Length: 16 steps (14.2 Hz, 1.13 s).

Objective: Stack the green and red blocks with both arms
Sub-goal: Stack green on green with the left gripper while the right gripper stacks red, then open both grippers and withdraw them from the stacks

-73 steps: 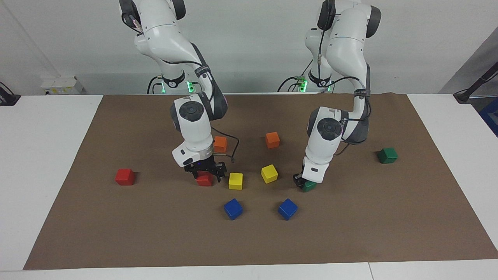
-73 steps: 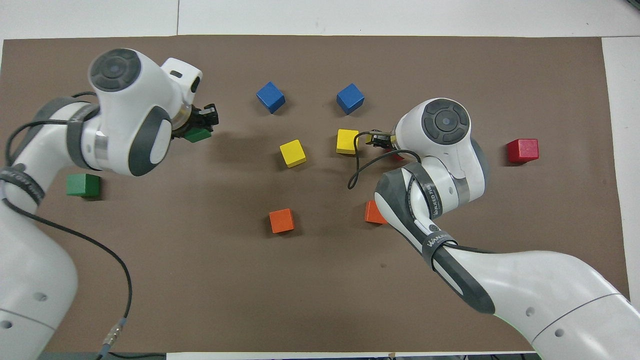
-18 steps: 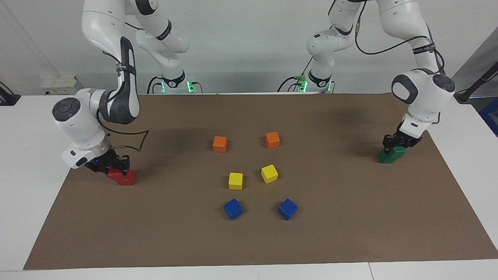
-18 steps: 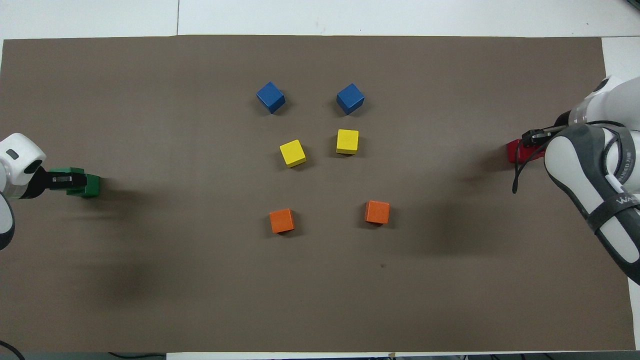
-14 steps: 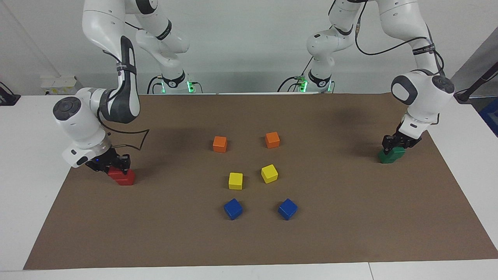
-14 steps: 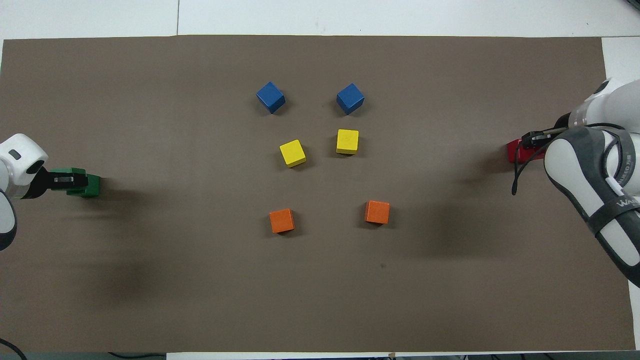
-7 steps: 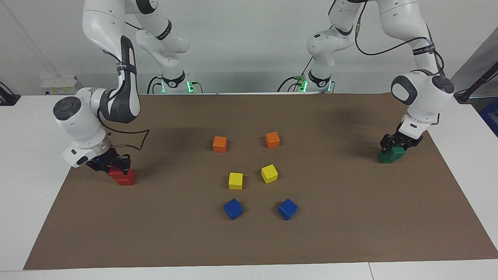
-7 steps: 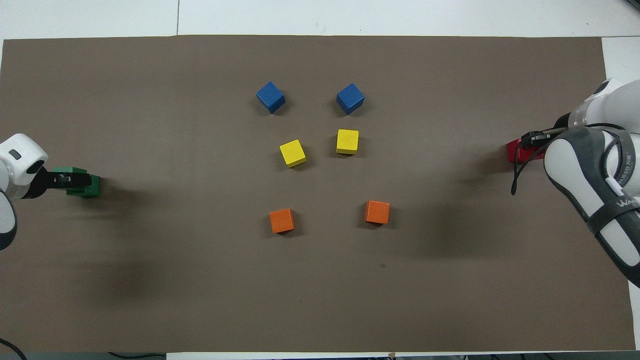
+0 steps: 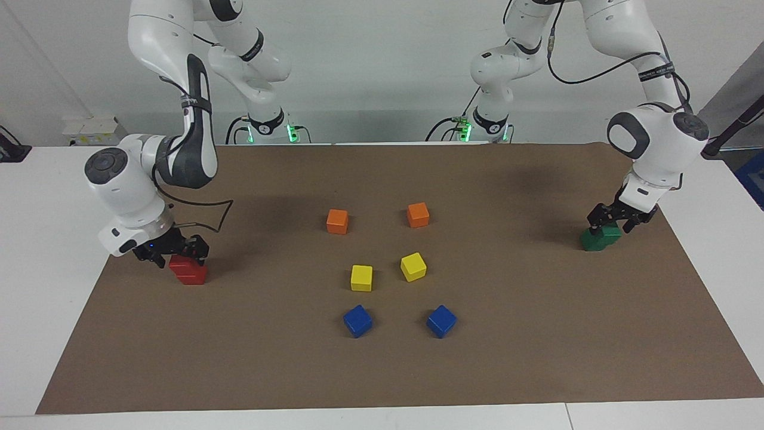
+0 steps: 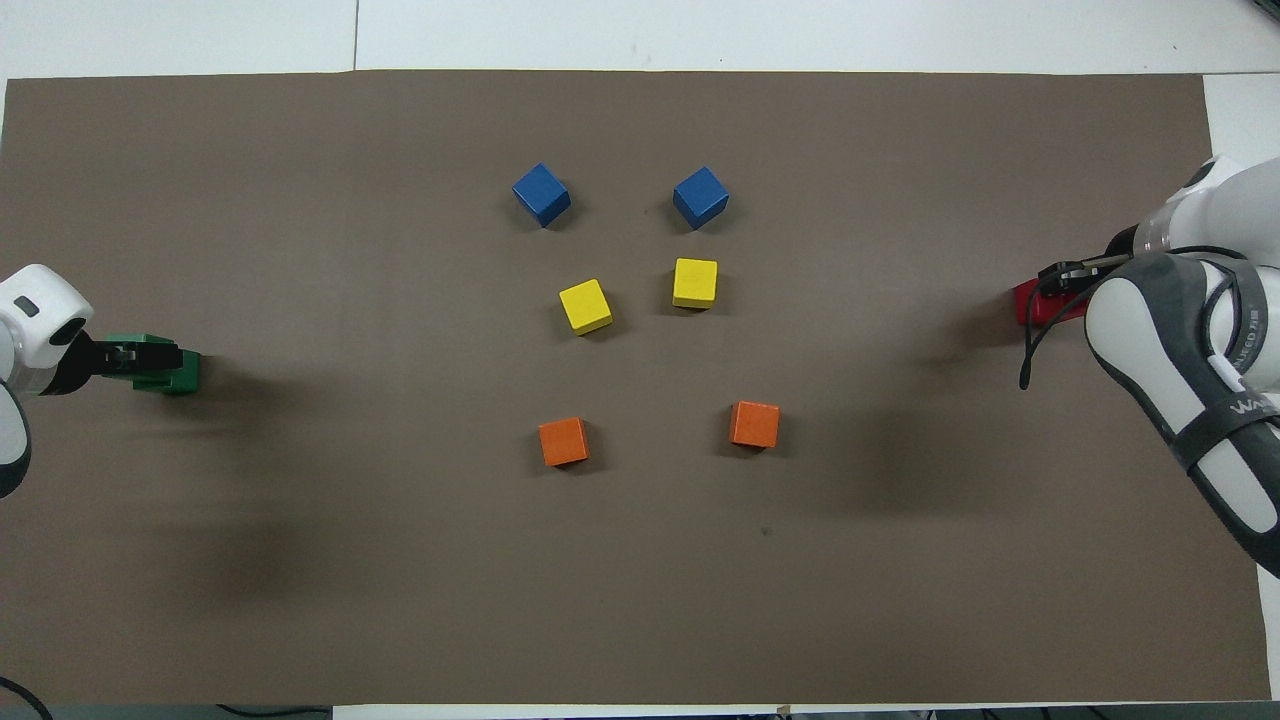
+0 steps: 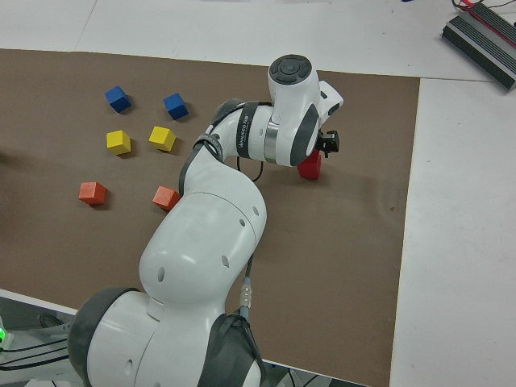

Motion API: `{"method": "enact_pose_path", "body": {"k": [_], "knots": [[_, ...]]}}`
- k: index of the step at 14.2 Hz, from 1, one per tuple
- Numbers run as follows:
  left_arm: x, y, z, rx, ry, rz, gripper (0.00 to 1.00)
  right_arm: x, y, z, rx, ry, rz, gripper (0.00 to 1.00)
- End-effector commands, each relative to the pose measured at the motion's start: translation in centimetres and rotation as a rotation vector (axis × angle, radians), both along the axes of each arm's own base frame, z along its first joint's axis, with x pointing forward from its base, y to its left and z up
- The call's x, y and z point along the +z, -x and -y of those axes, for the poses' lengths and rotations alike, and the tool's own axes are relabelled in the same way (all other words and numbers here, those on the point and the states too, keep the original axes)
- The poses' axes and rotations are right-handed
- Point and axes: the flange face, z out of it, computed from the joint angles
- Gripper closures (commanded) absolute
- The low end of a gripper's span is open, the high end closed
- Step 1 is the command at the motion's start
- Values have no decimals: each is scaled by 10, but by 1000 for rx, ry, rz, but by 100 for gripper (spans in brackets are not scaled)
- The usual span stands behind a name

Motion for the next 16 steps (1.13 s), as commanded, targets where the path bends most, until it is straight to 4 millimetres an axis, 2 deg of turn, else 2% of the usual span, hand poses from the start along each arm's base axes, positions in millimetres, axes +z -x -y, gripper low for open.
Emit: {"method": "enact_pose_path", "body": {"k": [1, 4, 6, 8, 10, 12, 14, 16], "knots": [[29, -10, 3, -13, -8, -19, 0, 13, 1, -4, -18, -12, 27, 0], [65, -6, 5, -14, -10, -18, 0, 53, -6, -20, 6, -11, 19, 0], [92, -10, 12, -26, -11, -12, 0, 84, -5, -22, 12, -8, 15, 0], [117, -12, 33, -50, -12, -2, 0, 115, 5, -27, 39, -2, 43, 0], [145, -10, 46, 12, -2, -29, 0, 150, 18, -39, 71, 3, 62, 0], [169, -9, 64, 42, 5, -54, 0, 180, 33, -58, 93, 2, 70, 0], [188, -5, 72, 55, 9, -65, 0, 203, 47, -65, 92, -16, 75, 0], [194, 0, 74, 59, 14, -90, 0, 221, 60, -76, 90, -50, 76, 0]]}}
